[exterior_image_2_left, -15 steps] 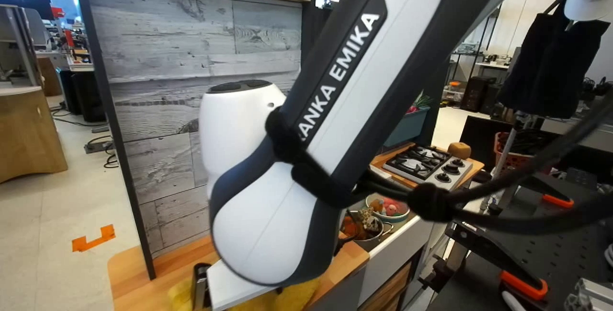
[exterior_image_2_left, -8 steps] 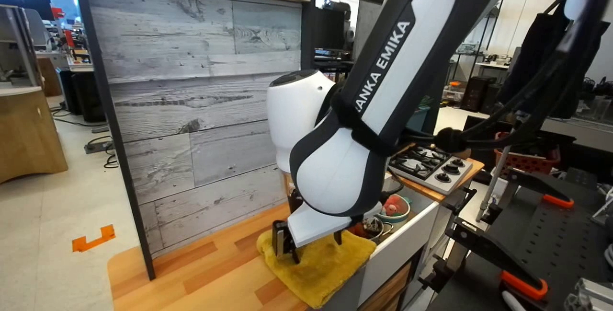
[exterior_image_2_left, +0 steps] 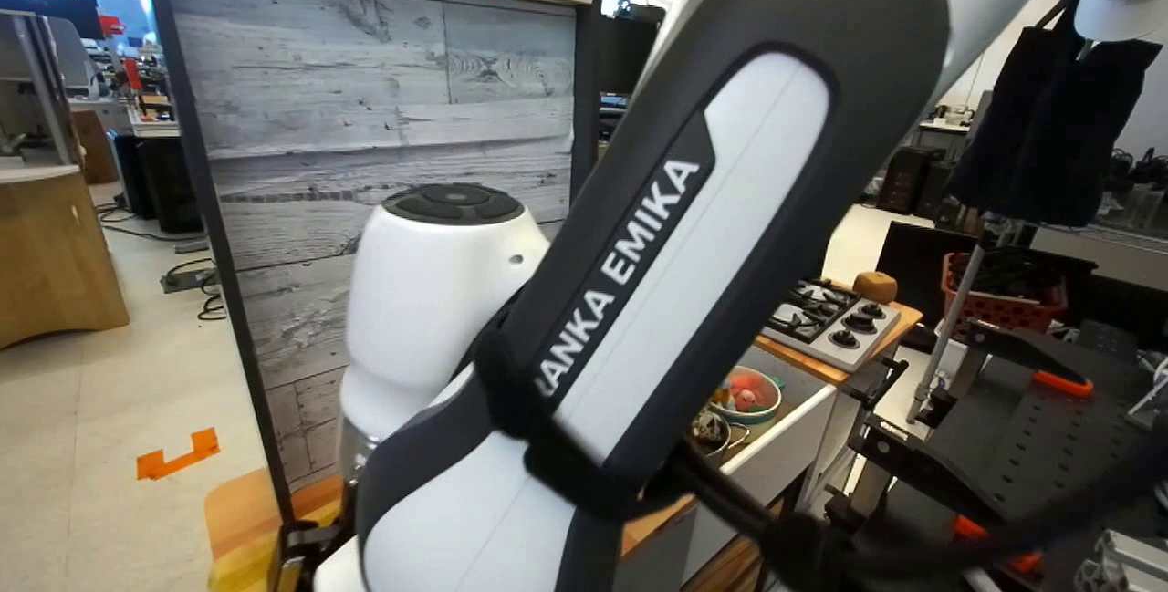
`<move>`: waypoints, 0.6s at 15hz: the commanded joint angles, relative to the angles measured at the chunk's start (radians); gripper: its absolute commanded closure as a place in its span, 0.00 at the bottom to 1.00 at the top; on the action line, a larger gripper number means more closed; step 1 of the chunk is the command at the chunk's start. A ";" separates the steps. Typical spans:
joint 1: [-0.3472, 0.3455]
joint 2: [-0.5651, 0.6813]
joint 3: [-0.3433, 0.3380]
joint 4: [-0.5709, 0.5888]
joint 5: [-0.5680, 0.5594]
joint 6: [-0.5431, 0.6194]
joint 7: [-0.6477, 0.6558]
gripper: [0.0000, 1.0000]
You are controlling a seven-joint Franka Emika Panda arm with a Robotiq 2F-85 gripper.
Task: Pick up all the plush toys from the counter and the stove, then wipe the counter
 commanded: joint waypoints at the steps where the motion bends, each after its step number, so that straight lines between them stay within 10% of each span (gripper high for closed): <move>1: 0.044 0.050 -0.044 0.080 0.029 -0.045 -0.026 0.00; 9: 0.054 -0.054 -0.309 -0.156 0.049 -0.069 0.072 0.00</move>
